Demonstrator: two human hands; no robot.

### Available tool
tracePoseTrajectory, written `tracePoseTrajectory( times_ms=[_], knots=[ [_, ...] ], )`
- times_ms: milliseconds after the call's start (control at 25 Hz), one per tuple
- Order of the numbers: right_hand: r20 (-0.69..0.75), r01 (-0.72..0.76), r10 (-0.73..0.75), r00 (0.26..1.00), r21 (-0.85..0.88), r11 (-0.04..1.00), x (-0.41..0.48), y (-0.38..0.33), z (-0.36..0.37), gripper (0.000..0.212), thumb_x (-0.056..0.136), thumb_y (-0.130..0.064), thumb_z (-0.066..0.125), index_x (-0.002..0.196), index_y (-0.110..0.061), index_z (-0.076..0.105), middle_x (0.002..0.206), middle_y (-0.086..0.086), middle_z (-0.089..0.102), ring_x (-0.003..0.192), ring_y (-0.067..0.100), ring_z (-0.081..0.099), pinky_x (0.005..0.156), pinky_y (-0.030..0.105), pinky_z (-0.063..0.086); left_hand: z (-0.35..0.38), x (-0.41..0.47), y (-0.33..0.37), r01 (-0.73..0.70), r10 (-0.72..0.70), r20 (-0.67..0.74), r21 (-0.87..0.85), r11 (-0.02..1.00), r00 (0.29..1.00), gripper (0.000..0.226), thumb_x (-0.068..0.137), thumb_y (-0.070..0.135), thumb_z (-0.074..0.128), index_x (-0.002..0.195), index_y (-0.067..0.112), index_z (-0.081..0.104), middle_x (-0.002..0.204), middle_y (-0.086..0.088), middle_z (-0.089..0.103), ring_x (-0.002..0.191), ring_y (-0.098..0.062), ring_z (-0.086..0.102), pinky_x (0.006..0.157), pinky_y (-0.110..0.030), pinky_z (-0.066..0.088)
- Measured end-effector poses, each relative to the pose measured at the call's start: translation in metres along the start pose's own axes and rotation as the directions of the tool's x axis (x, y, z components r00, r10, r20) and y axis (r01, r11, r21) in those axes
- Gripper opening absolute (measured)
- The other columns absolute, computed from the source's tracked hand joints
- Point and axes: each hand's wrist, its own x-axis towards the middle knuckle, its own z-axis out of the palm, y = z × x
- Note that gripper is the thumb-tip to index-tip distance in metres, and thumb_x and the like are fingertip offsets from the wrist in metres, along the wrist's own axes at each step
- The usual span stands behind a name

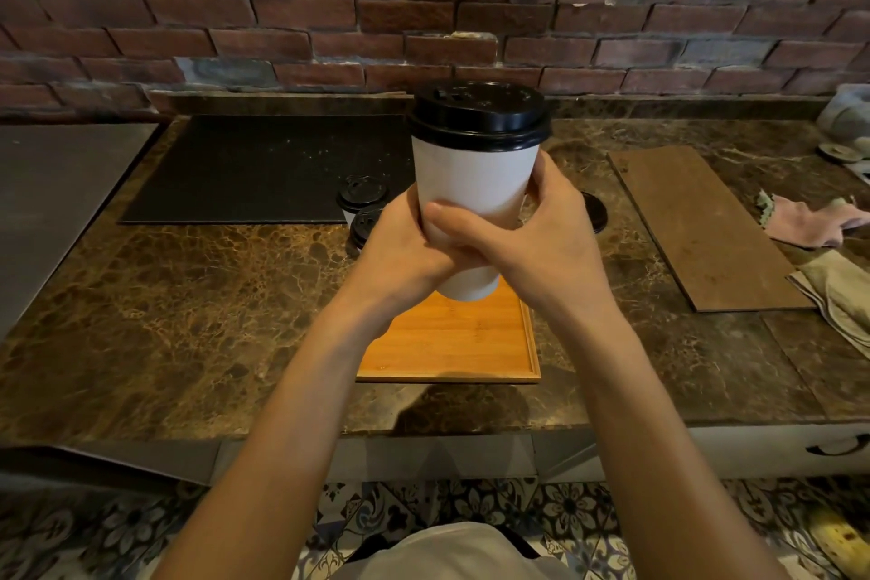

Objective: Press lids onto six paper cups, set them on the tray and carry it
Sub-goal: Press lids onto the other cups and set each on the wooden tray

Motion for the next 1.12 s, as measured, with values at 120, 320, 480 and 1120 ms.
tracePoseTrajectory(
  times_ms=[120, 320, 480, 1120],
  knots=[
    [0.018, 0.001, -0.001, 1.0, 0.048, 0.999, 0.002, 0.0, -0.004, 0.07, 0.068, -0.041, 0.087, 0.128, -0.025, 0.055, 0.112, -0.015, 0.065, 0.102, -0.003, 0.06, 0.08, 0.019, 0.055, -0.003, -0.001, 0.003, -0.015, 0.013, 0.04, 0.043, 0.999, 0.999, 0.051, 0.058, 0.018, 0.075, 0.1, 0.038, 0.052, 0.087, 0.037, 0.064, 0.088, 0.014, 0.061, 0.065, -0.003, 0.046],
    [0.106, 0.029, -0.04, 0.994, 0.101, 0.994, 0.005, -0.005, -0.015, 0.064, 0.065, -0.036, 0.085, 0.122, -0.027, 0.057, 0.11, -0.015, 0.067, 0.104, -0.004, 0.061, 0.081, 0.018, 0.054, -0.007, -0.001, 0.007, -0.048, 0.047, 0.118, 0.006, 0.999, 0.992, 0.054, 0.06, 0.024, 0.082, 0.103, 0.038, 0.055, 0.094, 0.031, 0.067, 0.092, 0.007, 0.064, 0.069, -0.006, 0.048],
    [0.162, 0.038, -0.061, 0.985, 0.143, 0.989, 0.005, -0.007, -0.019, 0.054, 0.065, -0.033, 0.083, 0.113, -0.034, 0.057, 0.101, -0.022, 0.068, 0.101, -0.007, 0.061, 0.077, 0.013, 0.05, -0.011, -0.002, 0.007, -0.022, 0.036, 0.194, -0.074, 0.997, 0.98, 0.052, 0.061, 0.021, 0.084, 0.106, 0.035, 0.06, 0.1, 0.018, 0.07, 0.094, -0.002, 0.066, 0.072, -0.013, 0.05],
    [0.261, -0.036, -0.004, 0.965, 0.147, 0.988, 0.007, -0.002, -0.016, 0.058, 0.07, -0.033, 0.079, 0.122, -0.024, 0.058, 0.109, -0.014, 0.069, 0.103, -0.002, 0.064, 0.077, 0.014, 0.051, -0.012, -0.003, 0.005, 0.005, 0.026, 0.242, -0.127, 0.992, 0.97, 0.043, 0.063, 0.019, 0.08, 0.101, 0.035, 0.069, 0.098, 0.006, 0.073, 0.094, -0.01, 0.068, 0.073, -0.019, 0.052]
  ],
)
